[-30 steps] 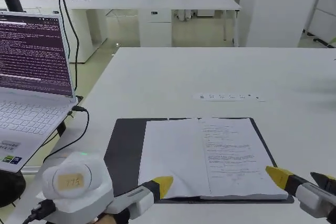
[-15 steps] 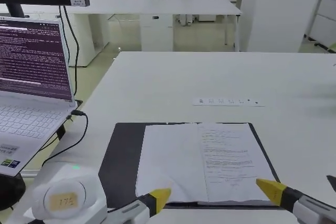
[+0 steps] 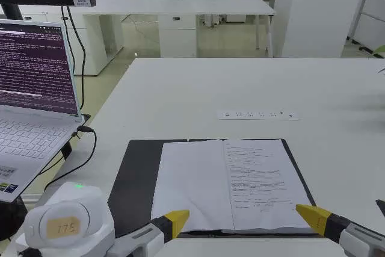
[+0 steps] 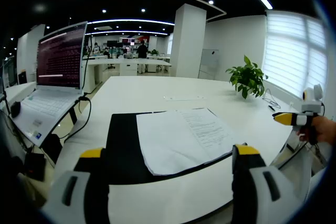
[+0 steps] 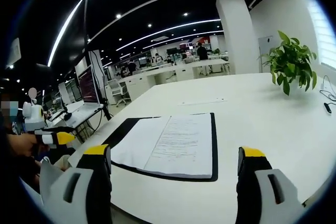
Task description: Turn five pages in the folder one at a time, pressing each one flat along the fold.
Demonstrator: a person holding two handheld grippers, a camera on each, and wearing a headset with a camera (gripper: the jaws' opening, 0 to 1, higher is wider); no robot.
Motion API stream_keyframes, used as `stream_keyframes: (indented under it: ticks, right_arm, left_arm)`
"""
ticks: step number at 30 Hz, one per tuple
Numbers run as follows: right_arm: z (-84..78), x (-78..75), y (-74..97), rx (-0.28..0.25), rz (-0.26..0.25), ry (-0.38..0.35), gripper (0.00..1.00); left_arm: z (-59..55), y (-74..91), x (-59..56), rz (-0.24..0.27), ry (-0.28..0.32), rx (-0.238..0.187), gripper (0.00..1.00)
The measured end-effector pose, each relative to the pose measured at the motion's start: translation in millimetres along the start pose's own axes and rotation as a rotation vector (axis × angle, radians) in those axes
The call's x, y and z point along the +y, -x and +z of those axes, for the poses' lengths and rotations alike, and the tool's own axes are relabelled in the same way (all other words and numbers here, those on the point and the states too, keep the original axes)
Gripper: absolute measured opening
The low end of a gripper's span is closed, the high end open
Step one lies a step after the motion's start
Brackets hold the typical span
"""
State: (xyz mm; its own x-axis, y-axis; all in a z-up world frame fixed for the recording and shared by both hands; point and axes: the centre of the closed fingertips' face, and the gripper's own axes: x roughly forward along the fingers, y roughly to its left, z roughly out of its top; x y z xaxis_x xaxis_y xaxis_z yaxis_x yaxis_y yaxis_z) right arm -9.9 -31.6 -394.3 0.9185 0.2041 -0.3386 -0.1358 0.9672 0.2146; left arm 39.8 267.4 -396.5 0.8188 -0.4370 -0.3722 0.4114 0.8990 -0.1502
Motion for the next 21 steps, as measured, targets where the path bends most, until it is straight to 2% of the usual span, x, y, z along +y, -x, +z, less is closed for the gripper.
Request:
stream_keyframes:
  ticks: [8,14,19,21]
  right_arm:
    - [-0.7,-8.3,-2.0,0.005,0.001,-0.012,1.00]
    - [-3.0,-16.5,-2.7,0.004,-0.007,-0.034,1.00]
    - [-8.7,-20.0,-1.6,0.016,-0.009,-0.052,1.00]
    - [-10.2,-20.6,0.3,0.018,-0.009,-0.045,0.99]
  left_arm:
    - [3.0,-18.9,-14.1,-0.025,-0.013,0.008,0.99]
    - [2.1,-38.0,-36.0,-0.068,-0.071,0.029,0.99]
    - [0.7,-55.6,-52.2,-0.104,-0.076,0.031,0.99]
    - [-4.3,-63.5,-57.7,-0.112,-0.103,0.059,0.99]
